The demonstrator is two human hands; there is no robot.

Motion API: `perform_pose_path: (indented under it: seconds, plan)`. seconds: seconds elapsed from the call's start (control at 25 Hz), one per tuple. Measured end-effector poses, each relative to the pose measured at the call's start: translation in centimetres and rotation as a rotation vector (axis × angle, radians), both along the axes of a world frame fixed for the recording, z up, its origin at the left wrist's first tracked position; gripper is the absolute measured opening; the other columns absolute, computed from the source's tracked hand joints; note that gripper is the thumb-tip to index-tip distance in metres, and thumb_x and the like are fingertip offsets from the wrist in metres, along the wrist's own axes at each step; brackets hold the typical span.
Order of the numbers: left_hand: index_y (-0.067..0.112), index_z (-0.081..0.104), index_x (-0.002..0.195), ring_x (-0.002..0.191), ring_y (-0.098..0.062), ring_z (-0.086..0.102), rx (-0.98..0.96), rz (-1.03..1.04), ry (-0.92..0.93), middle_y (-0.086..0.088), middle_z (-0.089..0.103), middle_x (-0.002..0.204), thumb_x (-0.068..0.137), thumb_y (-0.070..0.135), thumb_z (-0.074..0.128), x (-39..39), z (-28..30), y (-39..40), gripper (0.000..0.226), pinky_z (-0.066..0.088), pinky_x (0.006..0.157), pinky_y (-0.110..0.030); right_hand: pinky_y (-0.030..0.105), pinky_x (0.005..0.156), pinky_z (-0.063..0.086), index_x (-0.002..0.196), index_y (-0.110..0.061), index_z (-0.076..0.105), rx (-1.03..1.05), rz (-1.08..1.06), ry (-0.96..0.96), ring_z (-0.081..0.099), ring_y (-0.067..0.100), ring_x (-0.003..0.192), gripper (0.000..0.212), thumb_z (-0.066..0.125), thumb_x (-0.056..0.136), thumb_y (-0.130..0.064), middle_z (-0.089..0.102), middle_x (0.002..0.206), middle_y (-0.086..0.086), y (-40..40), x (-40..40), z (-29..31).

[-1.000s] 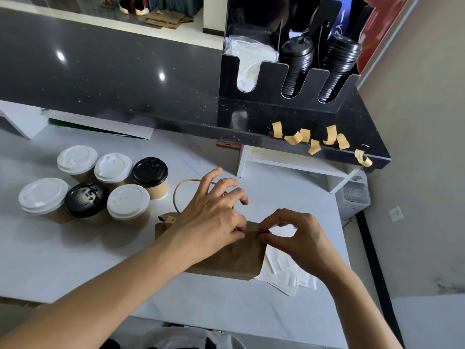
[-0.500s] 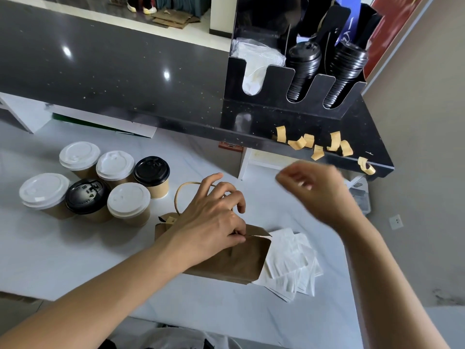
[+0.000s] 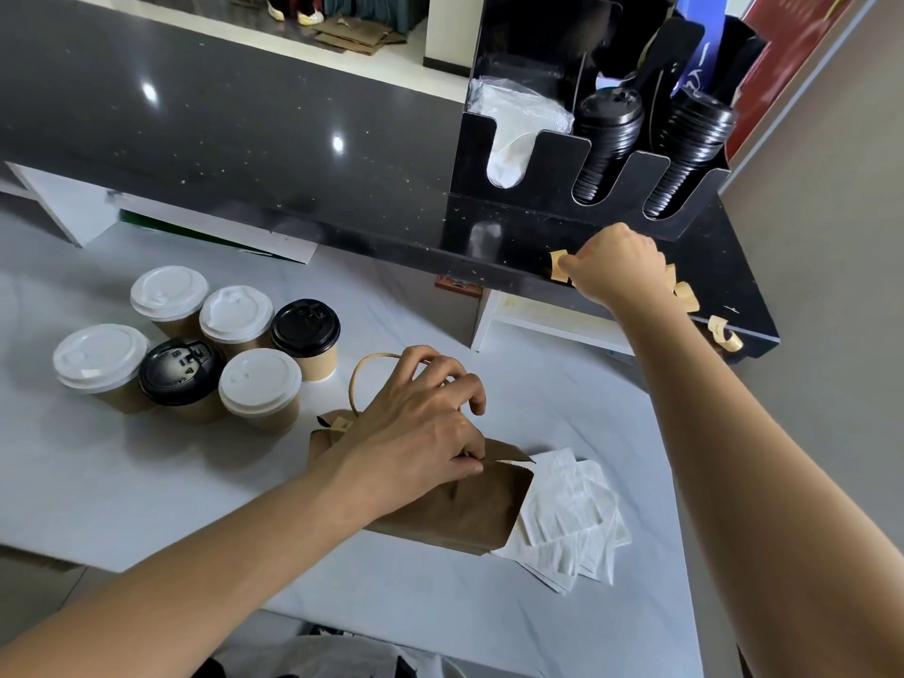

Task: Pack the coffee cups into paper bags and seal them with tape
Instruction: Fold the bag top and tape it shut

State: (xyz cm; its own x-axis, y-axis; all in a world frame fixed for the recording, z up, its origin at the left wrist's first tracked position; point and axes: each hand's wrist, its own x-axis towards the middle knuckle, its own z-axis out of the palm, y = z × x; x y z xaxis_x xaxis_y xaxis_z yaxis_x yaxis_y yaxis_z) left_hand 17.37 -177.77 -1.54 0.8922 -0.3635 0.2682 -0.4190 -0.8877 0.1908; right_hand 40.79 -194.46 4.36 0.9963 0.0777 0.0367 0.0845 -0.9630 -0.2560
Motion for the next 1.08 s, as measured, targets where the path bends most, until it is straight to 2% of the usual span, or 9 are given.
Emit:
perform_pose_path:
  seconds: [0.12, 0.28, 0.48, 0.72, 0.92, 1.08]
  plan:
    - [0.037, 0.08, 0.079, 0.111, -0.018, 0.055, 0.004, 0.0, 0.004, 0.012, 0.063, 0.108, 0.078, 0.047, 0.082, 0.0, 0.0, 0.0, 0.01, 0.03, 0.103, -0.042, 0.043, 0.093, 0.054, 0.093, -0.023, 0.076, 0.151, -0.027, 0.043, 0.062, 0.032, 0.101, 0.016, 0.069, 0.08, -0.029, 0.072, 0.093, 0.007, 0.2, 0.1, 0.2]
    - [0.037, 0.08, 0.079, 0.112, -0.018, 0.054, 0.014, -0.004, 0.0, 0.012, 0.062, 0.108, 0.079, 0.047, 0.082, 0.1, 0.0, 0.0, 0.011, 0.032, 0.103, -0.044, 0.04, 0.087, 0.058, 0.091, -0.025, 0.073, 0.301, -0.002, 0.02, 0.067, 0.023, 0.083, 0.004, 0.073, 0.087, -0.024, 0.067, 0.077, -0.002, -0.3, 0.3, 0.7]
    - [0.036, 0.08, 0.077, 0.11, -0.018, 0.056, 0.014, -0.009, -0.019, 0.012, 0.062, 0.106, 0.08, 0.047, 0.079, 0.2, -0.2, 0.0, 0.011, 0.032, 0.103, -0.043, 0.047, 0.099, 0.051, 0.091, -0.028, 0.078, 0.324, -0.028, -0.056, 0.068, 0.025, 0.096, 0.009, 0.075, 0.085, -0.033, 0.07, 0.08, -0.005, -0.6, 0.6, 0.0]
    - [0.035, 0.079, 0.077, 0.109, -0.02, 0.056, 0.02, -0.017, -0.031, 0.01, 0.062, 0.106, 0.08, 0.046, 0.077, 0.1, -0.3, 0.0, 0.012, 0.032, 0.103, -0.043, 0.047, 0.095, 0.053, 0.097, -0.028, 0.079, 0.409, -0.134, -0.151, 0.068, 0.024, 0.098, 0.013, 0.072, 0.088, -0.035, 0.07, 0.086, -0.008, -1.0, 0.6, -0.9]
    - [0.034, 0.08, 0.077, 0.109, -0.021, 0.057, 0.025, -0.011, -0.027, 0.009, 0.063, 0.106, 0.079, 0.044, 0.082, 0.0, -0.2, 0.0, 0.011, 0.032, 0.102, -0.044, 0.047, 0.093, 0.052, 0.103, -0.025, 0.079, 0.411, -0.134, -0.243, 0.067, 0.024, 0.101, 0.02, 0.069, 0.091, -0.038, 0.076, 0.099, -0.004, -0.8, 0.3, -1.6]
    - [0.035, 0.08, 0.079, 0.11, -0.02, 0.057, 0.022, -0.003, -0.012, 0.01, 0.063, 0.106, 0.08, 0.046, 0.08, 0.0, -0.1, 0.0, 0.011, 0.031, 0.103, -0.044, 0.046, 0.096, 0.052, 0.097, -0.023, 0.079, 0.514, -0.084, -0.288, 0.068, 0.021, 0.093, 0.018, 0.07, 0.089, -0.037, 0.072, 0.087, -0.007, -0.8, 1.1, 0.0]
